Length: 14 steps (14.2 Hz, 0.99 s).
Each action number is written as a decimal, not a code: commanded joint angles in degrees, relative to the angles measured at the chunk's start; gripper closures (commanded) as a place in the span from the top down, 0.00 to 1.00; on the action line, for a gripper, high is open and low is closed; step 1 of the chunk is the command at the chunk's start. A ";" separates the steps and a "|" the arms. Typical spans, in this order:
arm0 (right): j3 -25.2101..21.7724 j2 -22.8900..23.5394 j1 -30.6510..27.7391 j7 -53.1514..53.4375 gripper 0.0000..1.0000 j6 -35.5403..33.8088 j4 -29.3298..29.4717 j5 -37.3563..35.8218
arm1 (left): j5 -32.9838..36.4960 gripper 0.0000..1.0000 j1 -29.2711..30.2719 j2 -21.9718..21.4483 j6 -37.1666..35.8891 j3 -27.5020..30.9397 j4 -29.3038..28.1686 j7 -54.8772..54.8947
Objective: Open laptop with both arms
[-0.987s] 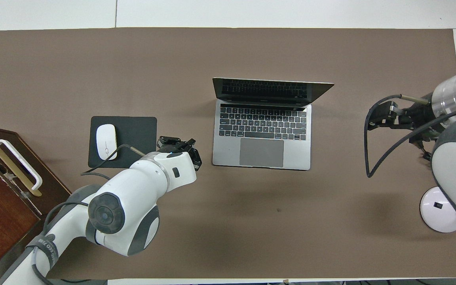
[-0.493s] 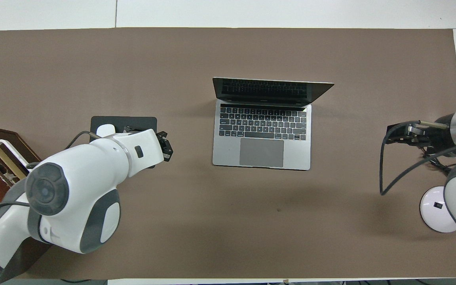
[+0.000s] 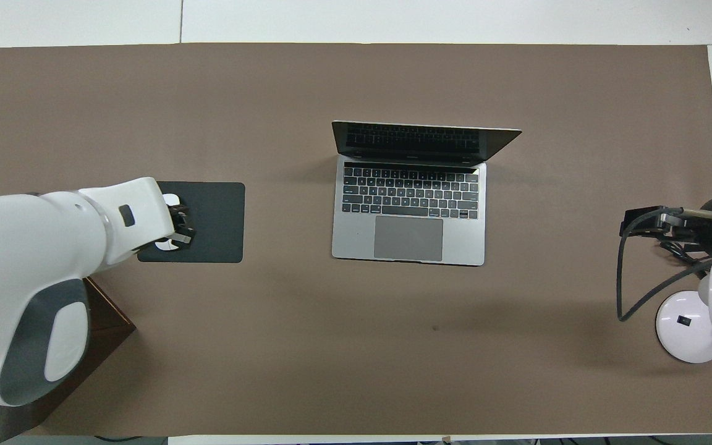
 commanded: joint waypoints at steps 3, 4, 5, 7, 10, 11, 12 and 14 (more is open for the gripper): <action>0.52 -1.04 -1.08 -1.71 1.00 0.97 1.33 -0.78 | 3.65 0.00 7.14 0.25 -8.78 -0.63 4.84 2.35; 0.52 -0.69 -1.26 -1.70 1.00 0.63 2.30 -0.78 | 3.74 0.00 8.28 0.25 -9.83 -0.54 5.37 2.44; 0.52 -0.43 -1.69 -1.70 1.00 0.27 2.83 -0.78 | 3.92 0.00 9.42 0.42 -11.41 -0.63 6.33 2.44; 0.52 -0.07 -2.31 -2.49 1.00 0.18 3.36 -0.87 | 6.89 0.00 9.69 1.30 -16.67 -0.63 10.01 2.44; 0.35 0.10 -3.10 -4.68 1.00 0.18 3.45 -0.96 | 7.26 0.00 11.00 2.01 -22.75 -0.63 14.24 -0.44; 0.35 0.10 -3.45 -5.04 1.00 0.27 3.45 -0.96 | 7.00 0.00 11.62 2.01 -23.55 -0.63 14.86 -1.76; 0.35 0.10 -3.46 -5.04 1.00 0.18 3.45 -0.96 | 6.73 0.00 12.15 2.01 -24.60 -0.54 15.82 -2.21; 0.35 0.19 -3.54 -5.13 1.00 0.01 3.54 -0.61 | 6.47 0.00 13.12 2.36 -27.32 -0.54 17.93 -2.48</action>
